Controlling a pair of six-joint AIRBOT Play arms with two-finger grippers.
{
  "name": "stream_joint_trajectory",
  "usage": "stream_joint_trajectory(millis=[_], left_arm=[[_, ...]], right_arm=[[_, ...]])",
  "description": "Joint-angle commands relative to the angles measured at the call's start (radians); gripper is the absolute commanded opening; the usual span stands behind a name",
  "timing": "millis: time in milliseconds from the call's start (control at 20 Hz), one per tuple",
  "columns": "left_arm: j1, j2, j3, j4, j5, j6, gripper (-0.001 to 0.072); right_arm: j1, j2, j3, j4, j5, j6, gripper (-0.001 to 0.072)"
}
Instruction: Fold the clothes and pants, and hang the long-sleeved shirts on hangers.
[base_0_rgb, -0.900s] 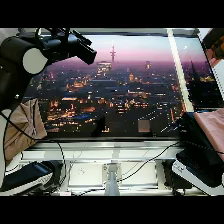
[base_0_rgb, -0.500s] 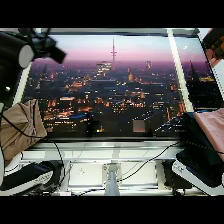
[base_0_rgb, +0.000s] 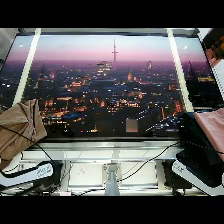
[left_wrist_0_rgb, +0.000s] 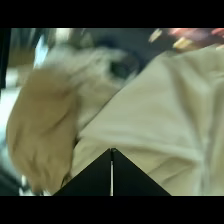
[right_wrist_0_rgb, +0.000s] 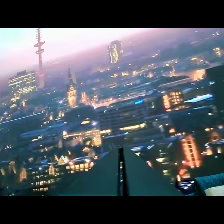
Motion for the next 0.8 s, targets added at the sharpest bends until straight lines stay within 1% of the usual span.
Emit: stream_joint_trajectory(millis=[0,50,100,250,350,400,450,500,600,750], left_arm=[[0.196,-0.020,0.000,-0.029,0.034,-0.016,0.0384],[0.232,-0.033,0.000,-0.033,0.058,-0.022,0.0636],[0.261,-0.047,0.000,-0.033,0.075,-0.048,0.0703],[0.335,-0.120,0.000,-0.034,0.090,-0.100,0.0702],[0.376,-0.179,-0.001,-0.069,0.089,-0.105,0.0696],[0.393,-0.205,-0.007,-0.077,0.089,-0.105,0.0670],[0.409,-0.230,-0.026,-0.069,0.090,-0.100,0.0615],[0.428,-0.251,-0.052,-0.066,0.107,-0.101,0.0615],[0.464,-0.274,-0.117,-0.066,0.164,-0.101,0.0616],[0.517,-0.277,-0.214,-0.065,0.288,-0.101,0.0617]], right_arm=[[0.001,0.000,0.001,0.000,0.000,0.000,0.0014],[0.001,0.000,0.001,0.000,0.000,0.000,0.0014],[0.001,0.000,0.001,0.000,0.000,0.000,0.0013],[0.001,0.000,0.001,0.000,0.000,0.000,0.0014],[0.001,0.000,0.001,0.000,0.000,0.000,0.0013],[0.001,0.000,0.001,0.000,0.000,0.000,0.0014],[0.001,0.000,0.001,0.000,0.000,0.000,0.0014],[0.001,0.000,0.001,0.000,0.000,0.000,0.0014],[0.001,0.000,0.001,0.000,0.000,0.000,0.0014],[0.001,0.000,0.001,0.000,0.000,0.000,0.0014]])
